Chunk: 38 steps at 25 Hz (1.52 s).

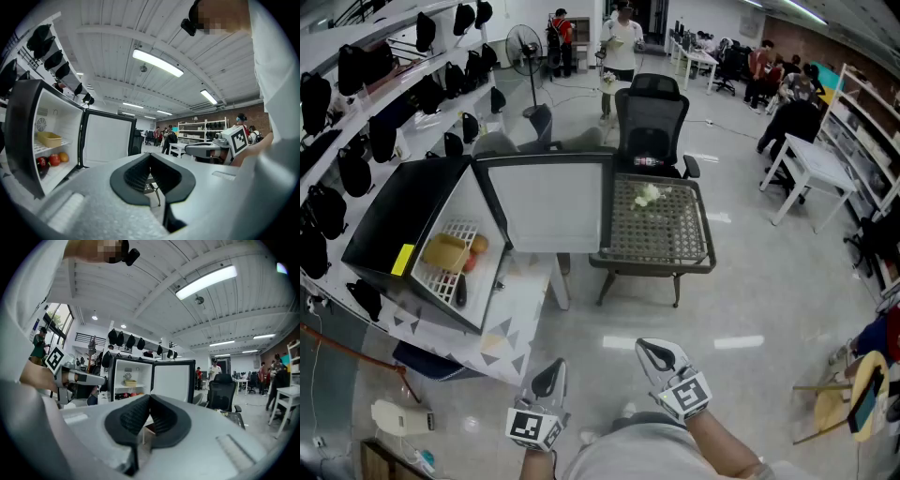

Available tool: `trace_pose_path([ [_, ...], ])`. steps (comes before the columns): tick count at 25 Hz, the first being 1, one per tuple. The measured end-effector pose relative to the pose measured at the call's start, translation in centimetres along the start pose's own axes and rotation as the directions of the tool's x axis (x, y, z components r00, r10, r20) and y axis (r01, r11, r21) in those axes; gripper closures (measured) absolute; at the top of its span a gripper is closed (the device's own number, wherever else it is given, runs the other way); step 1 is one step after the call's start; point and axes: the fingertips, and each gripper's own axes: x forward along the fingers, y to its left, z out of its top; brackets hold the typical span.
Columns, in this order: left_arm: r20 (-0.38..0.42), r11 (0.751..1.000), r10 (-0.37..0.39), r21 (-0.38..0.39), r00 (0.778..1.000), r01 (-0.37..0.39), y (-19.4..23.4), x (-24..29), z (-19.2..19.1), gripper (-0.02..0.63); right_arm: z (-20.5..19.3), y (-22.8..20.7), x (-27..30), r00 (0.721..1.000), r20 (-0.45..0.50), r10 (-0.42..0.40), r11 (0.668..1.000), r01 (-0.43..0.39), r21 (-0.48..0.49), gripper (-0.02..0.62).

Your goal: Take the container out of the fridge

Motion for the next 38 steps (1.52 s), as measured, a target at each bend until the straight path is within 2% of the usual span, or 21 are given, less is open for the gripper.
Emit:
trace_pose_path([
  [9,-0.03,0.998,-0.052,0.036,0.998,0.053,-4.0,4.9,0.0,0.597,0.6,-6.4,-3.0,0.994,0.016,-0.111,0.993,0.11,0.038,0.592],
  [15,-0.032,0.993,-0.101,0.063,0.994,0.103,-6.4,9.3,0.1,0.597,-1.4,-10.7,-4.7,0.987,0.047,-0.151,0.984,0.146,0.102,0.592],
  [20,-0.049,0.992,-0.113,0.059,0.992,0.116,-6.6,11.6,-0.4,0.597,-3.2,-12.7,-4.2,0.985,0.021,-0.172,0.976,0.168,0.136,0.592],
  [27,-0.072,0.989,-0.133,0.049,0.989,0.136,-1.6,16.2,-1.2,0.597,-3.5,-14.2,1.9,0.988,0.007,-0.157,0.98,0.155,0.121,0.592],
  [32,-0.068,0.986,-0.155,0.054,0.986,0.158,3.1,19.8,-0.3,0.597,-3.5,-15.1,7.8,0.989,-0.006,-0.146,0.983,0.146,0.116,0.592],
  [38,-0.084,0.984,-0.164,0.063,0.983,0.169,9.4,22.7,1.1,0.597,-1.5,-15.1,15.2,0.992,-0.005,-0.128,0.985,0.128,0.113,0.592],
])
